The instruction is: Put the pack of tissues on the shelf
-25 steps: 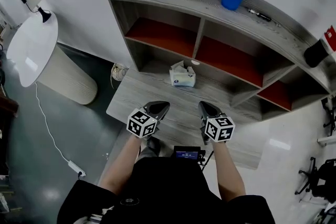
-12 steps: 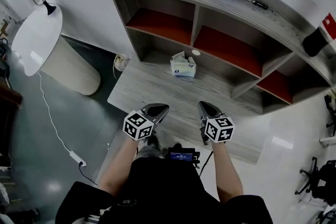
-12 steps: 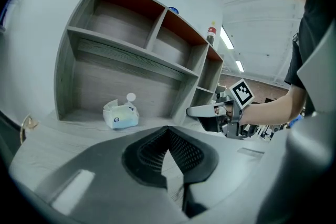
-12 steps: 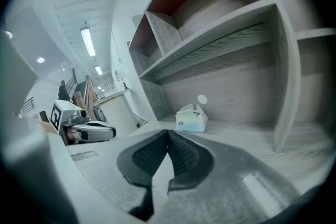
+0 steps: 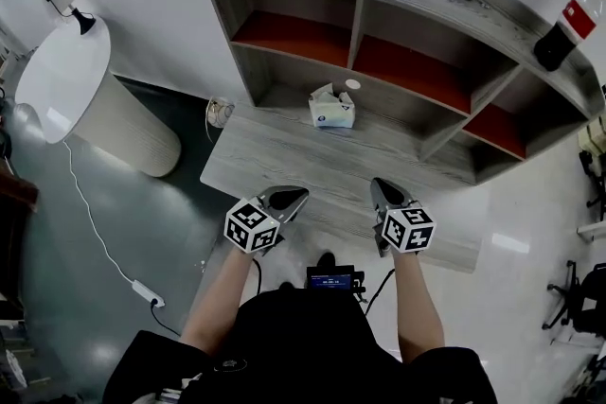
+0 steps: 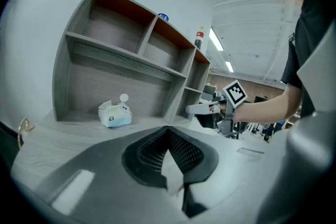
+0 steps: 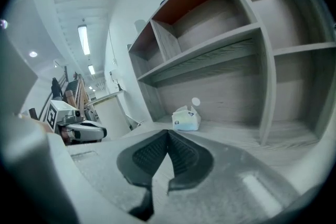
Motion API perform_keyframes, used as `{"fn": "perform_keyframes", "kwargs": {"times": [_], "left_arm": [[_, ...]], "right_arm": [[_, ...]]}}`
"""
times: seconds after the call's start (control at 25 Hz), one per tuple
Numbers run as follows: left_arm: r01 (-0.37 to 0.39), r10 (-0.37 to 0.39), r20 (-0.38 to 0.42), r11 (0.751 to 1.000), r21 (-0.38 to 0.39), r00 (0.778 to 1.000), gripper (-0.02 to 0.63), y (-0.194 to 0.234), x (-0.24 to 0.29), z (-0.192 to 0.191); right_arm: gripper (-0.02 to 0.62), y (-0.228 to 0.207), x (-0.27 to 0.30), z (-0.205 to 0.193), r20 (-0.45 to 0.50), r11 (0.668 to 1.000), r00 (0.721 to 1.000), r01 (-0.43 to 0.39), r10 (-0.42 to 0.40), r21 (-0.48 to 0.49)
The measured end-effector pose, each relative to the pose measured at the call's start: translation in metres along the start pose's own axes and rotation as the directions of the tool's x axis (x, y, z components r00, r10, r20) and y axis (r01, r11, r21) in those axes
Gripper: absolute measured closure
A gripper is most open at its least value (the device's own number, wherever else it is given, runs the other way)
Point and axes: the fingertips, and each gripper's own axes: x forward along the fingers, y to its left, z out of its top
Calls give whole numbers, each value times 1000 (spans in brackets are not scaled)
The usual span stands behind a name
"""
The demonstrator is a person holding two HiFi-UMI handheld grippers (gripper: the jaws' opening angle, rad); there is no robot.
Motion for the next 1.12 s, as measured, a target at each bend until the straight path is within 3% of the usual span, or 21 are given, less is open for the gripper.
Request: {"fn": "perform_keyframes", "kwargs": {"times": [0.16,0.56,1.12], "left_arm": [[-6,6,-28,999,33,1000,606,-5,-27,-20],[10,-9,-34,1000,3,999,606,-25,-70,-58],[33,-33,-18,999,23,999,607,-41,-99,-71]], "right_arm": [[592,22,-15,-6,30,999,999,36,-36,12],[592,77,-51,-41,24,998,997,68,-68,-14],[592,123,-78,-64,64,996,994,87,-86,-10]]}}
